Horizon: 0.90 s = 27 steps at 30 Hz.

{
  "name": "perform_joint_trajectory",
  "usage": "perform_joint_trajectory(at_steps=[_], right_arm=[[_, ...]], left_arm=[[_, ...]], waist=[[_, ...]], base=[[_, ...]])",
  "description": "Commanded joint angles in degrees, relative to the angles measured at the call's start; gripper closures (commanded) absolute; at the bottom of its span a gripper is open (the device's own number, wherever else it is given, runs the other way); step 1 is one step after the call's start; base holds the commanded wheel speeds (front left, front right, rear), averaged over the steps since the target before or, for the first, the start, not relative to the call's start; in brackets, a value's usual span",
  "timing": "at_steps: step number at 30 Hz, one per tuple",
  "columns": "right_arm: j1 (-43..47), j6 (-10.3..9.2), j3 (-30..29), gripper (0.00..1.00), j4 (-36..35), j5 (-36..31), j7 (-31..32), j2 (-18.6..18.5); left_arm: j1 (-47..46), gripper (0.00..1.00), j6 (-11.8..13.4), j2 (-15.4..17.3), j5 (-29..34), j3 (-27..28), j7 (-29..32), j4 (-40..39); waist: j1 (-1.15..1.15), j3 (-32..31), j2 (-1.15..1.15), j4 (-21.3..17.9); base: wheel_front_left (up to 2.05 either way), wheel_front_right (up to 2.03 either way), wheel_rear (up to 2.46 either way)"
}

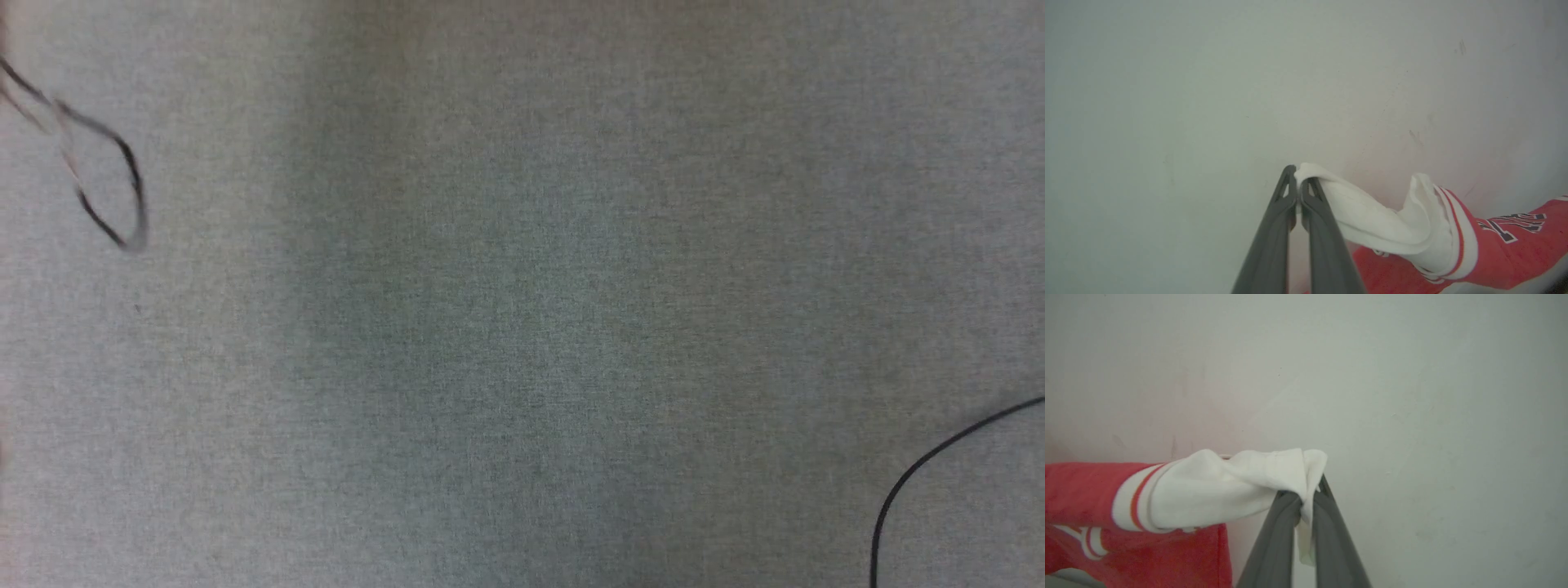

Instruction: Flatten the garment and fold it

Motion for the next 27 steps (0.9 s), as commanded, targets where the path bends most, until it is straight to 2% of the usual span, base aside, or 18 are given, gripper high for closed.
perform_joint_trajectory(at_steps=[1,9,19,27], right_arm=[[2.28,-0.05,0.98,1.0,0.4,1.33,-0.71,0.32],[17.65,-0.05,10.92,1.0,-0.86,10.26,-1.68,-0.26],[39.69,-0.05,19.88,1.0,-10.48,21.56,-1.78,-7.1],[57.83,-0.05,22.16,1.0,-20.91,28.27,2.49,-14.09]], left_arm=[[3.14,1.0,-0.38,-0.08,-0.54,-0.6,-0.68,-0.4],[21.71,1.0,-0.45,1.34,-4.61,-2.86,-3.34,-5.6],[44.21,1.0,-0.27,4.61,-7.47,0.57,-5.22,-13.79],[66.54,1.0,4.08,5.83,-6.5,5.69,-5.27,-24.16]], waist=[[0.0,-2.08,0.0,0.06],[0.0,-6.97,0.0,-0.19],[0.0,-15.74,0.0,0.0],[0.0,-22.62,0.0,-0.44]], base=[[0.0,0.0,0.0],[0.0,0.0,0.0],[0.0,0.0,0.0],[0.0,0.0,0.0]])
